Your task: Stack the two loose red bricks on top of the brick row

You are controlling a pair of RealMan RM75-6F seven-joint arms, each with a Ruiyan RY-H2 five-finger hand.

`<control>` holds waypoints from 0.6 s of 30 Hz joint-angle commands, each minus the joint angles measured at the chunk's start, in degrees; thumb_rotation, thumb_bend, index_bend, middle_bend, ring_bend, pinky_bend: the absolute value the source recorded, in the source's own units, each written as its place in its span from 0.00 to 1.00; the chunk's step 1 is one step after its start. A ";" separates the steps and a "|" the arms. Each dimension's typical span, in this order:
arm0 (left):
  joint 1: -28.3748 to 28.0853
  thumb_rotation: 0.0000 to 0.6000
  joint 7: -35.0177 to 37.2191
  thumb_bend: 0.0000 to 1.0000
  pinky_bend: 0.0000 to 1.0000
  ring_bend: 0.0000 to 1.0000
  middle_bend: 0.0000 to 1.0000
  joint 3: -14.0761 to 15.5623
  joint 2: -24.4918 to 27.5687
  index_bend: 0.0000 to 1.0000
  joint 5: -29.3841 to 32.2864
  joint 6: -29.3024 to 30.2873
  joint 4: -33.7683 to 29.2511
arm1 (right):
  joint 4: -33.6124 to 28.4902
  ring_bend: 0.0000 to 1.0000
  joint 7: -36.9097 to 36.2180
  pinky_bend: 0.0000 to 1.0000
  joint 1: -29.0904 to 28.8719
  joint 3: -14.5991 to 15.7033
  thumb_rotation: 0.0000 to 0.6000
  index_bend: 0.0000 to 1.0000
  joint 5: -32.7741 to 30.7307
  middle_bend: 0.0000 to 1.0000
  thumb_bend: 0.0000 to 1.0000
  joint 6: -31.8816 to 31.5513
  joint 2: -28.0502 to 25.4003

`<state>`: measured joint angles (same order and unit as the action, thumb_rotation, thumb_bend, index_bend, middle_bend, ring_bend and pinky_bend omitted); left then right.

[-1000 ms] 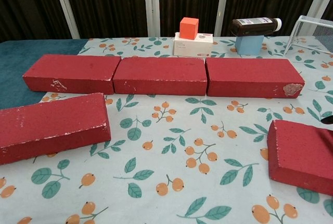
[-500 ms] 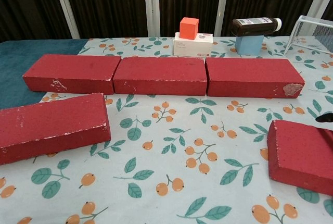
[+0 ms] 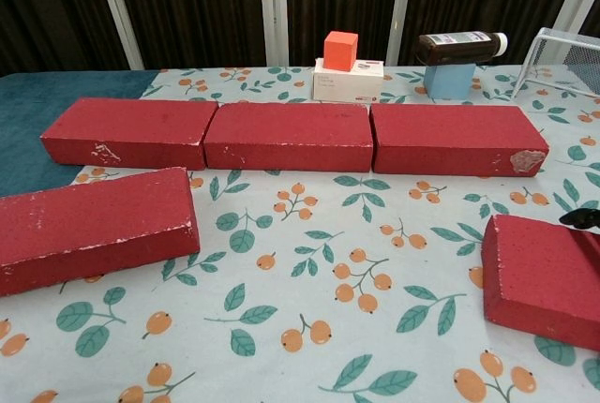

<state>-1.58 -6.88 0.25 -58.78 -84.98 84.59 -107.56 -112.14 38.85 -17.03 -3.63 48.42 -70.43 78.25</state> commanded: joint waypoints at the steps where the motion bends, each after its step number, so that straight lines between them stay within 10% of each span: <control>1: -0.02 1.00 -0.04 0.00 0.12 0.00 0.00 0.01 -0.03 0.05 -0.03 -0.01 0.01 | 0.53 0.15 0.59 0.00 -0.49 0.15 1.00 0.01 -0.58 0.18 0.05 -0.11 0.33; 18: -0.08 1.00 -0.26 0.00 0.12 0.00 0.00 0.06 -0.02 0.05 0.24 -0.22 -0.03 | -3.80 0.27 1.55 0.00 -2.41 -1.32 1.00 0.20 0.64 0.32 0.05 -3.23 -3.36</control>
<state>-1.65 -7.11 0.33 -58.78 -84.79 84.40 -107.59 -114.55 39.86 -18.78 -4.09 48.90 -73.25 76.27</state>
